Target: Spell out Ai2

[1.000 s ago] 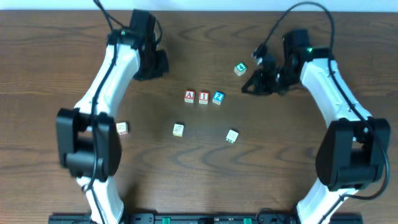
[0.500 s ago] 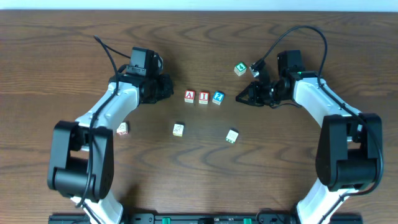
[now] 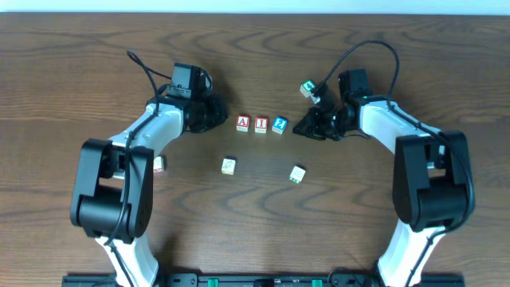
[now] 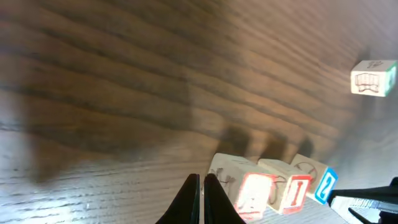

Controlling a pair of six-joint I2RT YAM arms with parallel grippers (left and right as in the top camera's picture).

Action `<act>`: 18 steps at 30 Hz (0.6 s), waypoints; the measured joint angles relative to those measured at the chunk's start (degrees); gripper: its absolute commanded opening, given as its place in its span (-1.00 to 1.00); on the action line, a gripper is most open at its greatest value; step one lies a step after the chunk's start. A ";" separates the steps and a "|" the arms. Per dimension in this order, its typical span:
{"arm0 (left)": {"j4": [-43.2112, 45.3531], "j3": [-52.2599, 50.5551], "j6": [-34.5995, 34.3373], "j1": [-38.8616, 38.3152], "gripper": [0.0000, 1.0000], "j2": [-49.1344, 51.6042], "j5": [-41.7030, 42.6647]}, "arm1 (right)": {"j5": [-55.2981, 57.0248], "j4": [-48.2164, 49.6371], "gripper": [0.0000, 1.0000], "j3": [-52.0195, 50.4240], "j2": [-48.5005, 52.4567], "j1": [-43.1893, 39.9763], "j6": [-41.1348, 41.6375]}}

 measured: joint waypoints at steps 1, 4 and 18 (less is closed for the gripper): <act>0.04 0.00 -0.20 0.00 -0.88 0.42 0.20 | 0.17 0.20 -0.97 0.00 0.00 0.11 0.11; 0.09 0.00 -0.68 0.02 -0.88 1.42 0.81 | 0.66 1.14 -0.97 0.00 0.00 0.37 0.68; 1.60 0.00 -3.87 -1.60 -0.88 2.56 1.92 | 1.49 6.80 -0.97 0.00 2.38 1.66 3.61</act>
